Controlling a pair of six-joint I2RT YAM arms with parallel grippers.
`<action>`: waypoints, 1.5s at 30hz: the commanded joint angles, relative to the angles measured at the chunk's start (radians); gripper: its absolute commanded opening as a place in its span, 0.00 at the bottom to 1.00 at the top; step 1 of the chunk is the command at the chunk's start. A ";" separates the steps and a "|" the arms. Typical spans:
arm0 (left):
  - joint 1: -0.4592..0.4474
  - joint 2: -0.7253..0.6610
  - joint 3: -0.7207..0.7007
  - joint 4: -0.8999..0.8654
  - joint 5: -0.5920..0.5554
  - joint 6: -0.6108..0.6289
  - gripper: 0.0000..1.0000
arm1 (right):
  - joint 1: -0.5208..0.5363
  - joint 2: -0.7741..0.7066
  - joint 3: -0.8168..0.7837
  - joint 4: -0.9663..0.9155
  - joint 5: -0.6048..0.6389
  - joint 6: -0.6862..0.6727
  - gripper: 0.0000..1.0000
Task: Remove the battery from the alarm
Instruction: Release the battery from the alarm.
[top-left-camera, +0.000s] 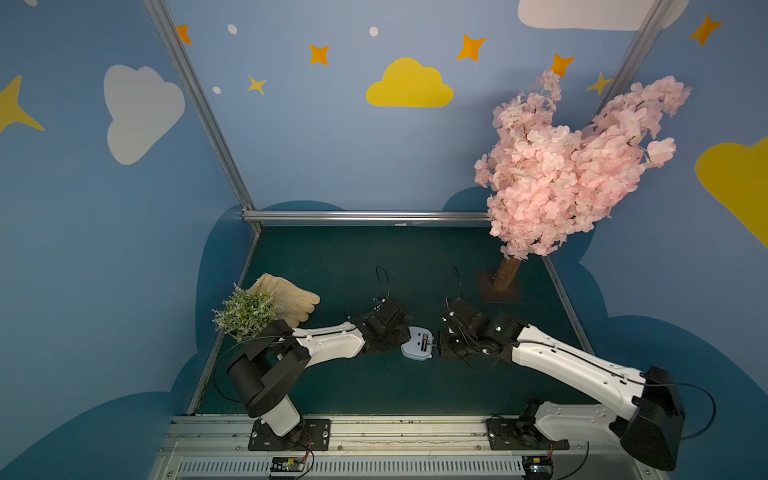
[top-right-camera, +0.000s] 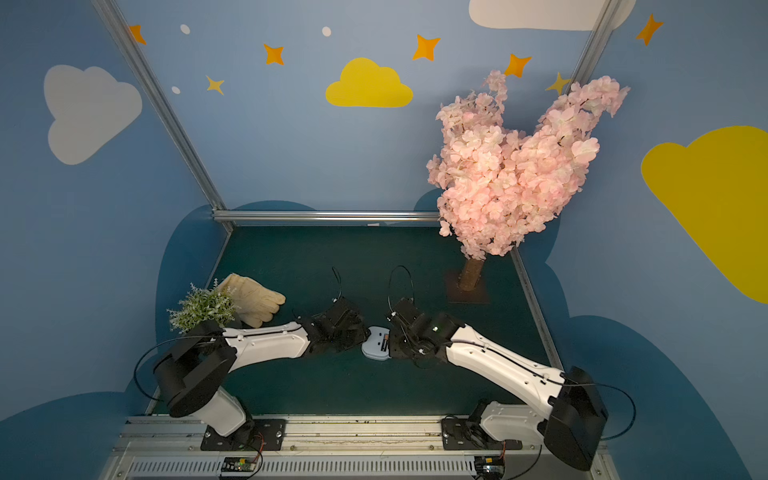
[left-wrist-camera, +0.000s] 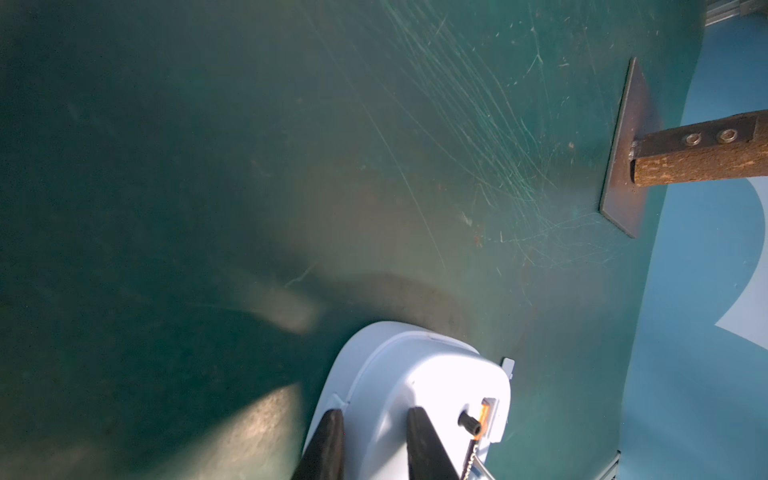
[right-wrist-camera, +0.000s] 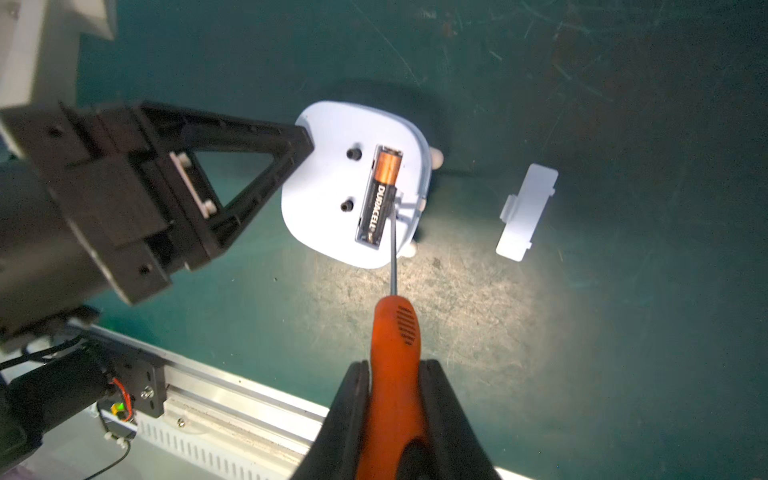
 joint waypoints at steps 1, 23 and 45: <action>-0.009 0.092 -0.049 -0.095 0.017 -0.001 0.27 | -0.032 0.123 0.027 -0.046 -0.015 -0.087 0.00; 0.008 0.124 -0.052 -0.082 0.027 0.004 0.27 | -0.184 0.375 -0.134 0.312 -0.343 -0.077 0.00; 0.032 0.072 -0.067 -0.138 0.007 0.008 0.25 | -0.443 0.022 -0.325 0.521 -0.648 -0.086 0.00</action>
